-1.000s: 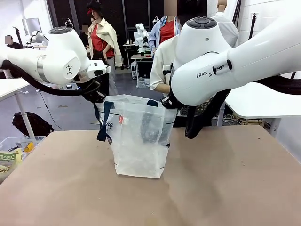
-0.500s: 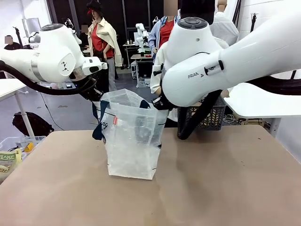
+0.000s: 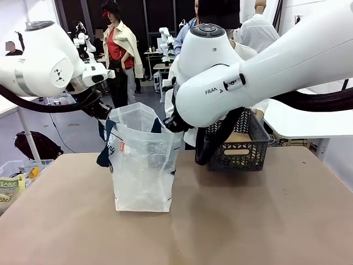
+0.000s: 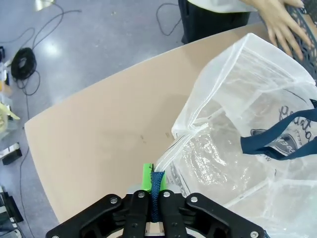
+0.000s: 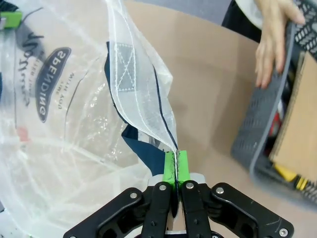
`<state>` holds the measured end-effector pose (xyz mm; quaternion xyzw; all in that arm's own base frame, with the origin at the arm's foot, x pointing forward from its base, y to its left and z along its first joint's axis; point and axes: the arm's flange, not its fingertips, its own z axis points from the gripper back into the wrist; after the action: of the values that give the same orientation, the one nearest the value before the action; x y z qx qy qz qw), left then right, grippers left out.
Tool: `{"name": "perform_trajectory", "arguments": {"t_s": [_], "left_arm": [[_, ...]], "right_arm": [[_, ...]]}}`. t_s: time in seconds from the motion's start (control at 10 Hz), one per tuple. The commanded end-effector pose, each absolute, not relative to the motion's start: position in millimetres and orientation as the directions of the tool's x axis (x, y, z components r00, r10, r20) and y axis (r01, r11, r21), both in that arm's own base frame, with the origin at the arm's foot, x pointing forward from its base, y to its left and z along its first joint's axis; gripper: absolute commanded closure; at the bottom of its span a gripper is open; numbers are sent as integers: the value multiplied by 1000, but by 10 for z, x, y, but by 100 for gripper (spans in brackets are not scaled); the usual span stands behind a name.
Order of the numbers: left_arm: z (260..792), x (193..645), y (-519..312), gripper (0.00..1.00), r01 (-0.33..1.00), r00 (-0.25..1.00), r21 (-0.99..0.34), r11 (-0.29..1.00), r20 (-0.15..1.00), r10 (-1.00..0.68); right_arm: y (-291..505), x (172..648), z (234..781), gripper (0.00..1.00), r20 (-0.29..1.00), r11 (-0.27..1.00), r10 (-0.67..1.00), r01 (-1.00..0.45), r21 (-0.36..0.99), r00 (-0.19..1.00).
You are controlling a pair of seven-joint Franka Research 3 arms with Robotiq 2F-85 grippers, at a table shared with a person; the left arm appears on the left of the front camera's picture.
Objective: Transfer purchased items from the store into the shopping bag.
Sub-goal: Open the Reusable shopping bag in the center of the table, then move the Reusable shopping bag to the right side of the table.
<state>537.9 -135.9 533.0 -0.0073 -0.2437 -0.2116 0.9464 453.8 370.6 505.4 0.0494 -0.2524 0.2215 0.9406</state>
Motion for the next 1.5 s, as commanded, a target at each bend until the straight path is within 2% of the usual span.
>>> {"name": "perform_trajectory", "arguments": {"t_s": [0.0, 0.2, 0.3, 0.4, 1.4], "left_arm": [[5268, 5244, -1383, 100, 373, 809, 70, 925, 463, -362], [5193, 5235, -1462, 100, 390, 807, 51, 919, 461, -368], [5111, 5269, -1540, 100, 441, 784, 50, 896, 465, -411], [5249, 5272, -1413, 100, 392, 806, 75, 917, 452, -382], [5249, 5272, -1413, 100, 392, 806, 75, 917, 452, -382]], "right_arm": [[3830, 4571, 5019, 100, 487, 890, 418, -452, -52, 767], [3819, 4589, 4975, 100, 475, 891, 425, -449, -70, 771], [3752, 4544, 5036, 100, 496, 892, 403, -452, -24, 769], [3752, 4544, 5036, 100, 496, 892, 403, -452, -24, 769], [3752, 4544, 5036, 100, 496, 892, 403, -452, -24, 769]]}}
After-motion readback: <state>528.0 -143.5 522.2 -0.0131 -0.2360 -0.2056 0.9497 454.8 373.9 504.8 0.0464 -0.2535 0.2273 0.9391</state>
